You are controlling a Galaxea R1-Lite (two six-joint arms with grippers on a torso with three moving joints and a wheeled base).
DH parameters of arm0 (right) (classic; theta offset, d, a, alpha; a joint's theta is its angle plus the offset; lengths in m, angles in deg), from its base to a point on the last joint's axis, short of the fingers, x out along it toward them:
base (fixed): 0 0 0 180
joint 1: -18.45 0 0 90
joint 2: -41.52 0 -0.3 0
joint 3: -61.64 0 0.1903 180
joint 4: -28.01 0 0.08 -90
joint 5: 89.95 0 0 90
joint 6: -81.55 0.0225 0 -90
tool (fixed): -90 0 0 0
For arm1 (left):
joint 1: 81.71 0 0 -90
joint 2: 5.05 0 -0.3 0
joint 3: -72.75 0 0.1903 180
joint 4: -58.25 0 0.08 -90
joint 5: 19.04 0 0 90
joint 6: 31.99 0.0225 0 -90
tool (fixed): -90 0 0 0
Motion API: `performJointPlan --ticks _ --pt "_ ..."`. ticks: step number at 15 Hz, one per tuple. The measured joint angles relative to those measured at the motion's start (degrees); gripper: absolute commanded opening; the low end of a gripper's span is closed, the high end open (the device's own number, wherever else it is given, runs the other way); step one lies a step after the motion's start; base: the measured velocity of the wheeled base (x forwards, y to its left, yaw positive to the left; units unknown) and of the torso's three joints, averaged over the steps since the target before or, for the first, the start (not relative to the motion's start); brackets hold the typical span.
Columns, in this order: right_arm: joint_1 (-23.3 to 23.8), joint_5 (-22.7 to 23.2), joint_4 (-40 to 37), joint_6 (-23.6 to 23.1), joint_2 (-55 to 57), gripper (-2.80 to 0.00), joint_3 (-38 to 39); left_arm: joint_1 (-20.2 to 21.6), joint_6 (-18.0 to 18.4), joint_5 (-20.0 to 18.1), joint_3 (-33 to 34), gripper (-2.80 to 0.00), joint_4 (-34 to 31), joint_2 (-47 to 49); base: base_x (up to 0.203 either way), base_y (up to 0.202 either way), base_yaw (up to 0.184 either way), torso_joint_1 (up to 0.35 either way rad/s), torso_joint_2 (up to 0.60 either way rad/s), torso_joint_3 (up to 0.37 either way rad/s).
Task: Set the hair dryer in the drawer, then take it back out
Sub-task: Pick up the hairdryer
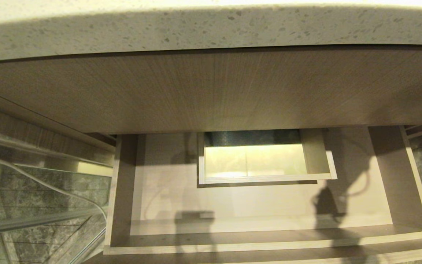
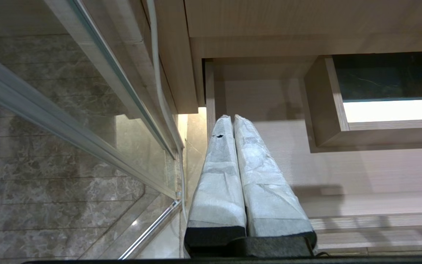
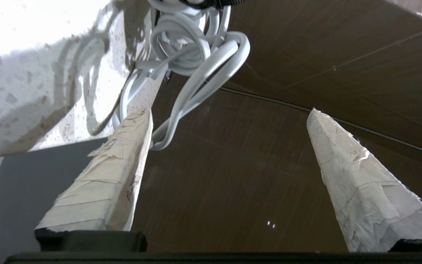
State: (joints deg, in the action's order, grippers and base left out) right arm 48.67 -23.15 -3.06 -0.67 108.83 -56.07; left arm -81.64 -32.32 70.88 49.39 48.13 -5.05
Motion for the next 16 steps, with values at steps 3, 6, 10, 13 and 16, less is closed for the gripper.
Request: performJointPlan --ticks 3,6,10,13,16 --pt "0.5 -1.6 -0.3 -0.2 0.4 0.00 0.2 0.0 0.0 0.0 0.0 -2.80 0.0 0.0 0.000 0.000 0.000 0.000 0.00 0.000" --pt "0.7 -2.8 0.0 -0.2 1.3 0.00 0.1 0.0 0.0 0.0 0.0 -2.80 0.0 0.0 0.000 0.000 0.000 0.000 0.00 0.000" --pt "0.6 -3.1 2.0 0.0 3.4 0.00 -0.8 0.0 0.0 0.0 0.0 -2.80 0.0 0.0 0.000 0.000 0.000 0.000 0.00 0.000" --pt "0.6 -3.1 4.6 0.3 4.8 0.00 -0.9 0.0 0.0 0.0 0.0 -2.80 0.0 0.0 0.000 0.000 0.000 0.000 0.00 0.000" --pt "0.6 -3.2 6.3 0.4 5.9 0.00 -0.8 0.0 0.0 0.0 0.0 -2.80 0.0 0.0 0.000 0.000 0.000 0.000 0.00 0.000"
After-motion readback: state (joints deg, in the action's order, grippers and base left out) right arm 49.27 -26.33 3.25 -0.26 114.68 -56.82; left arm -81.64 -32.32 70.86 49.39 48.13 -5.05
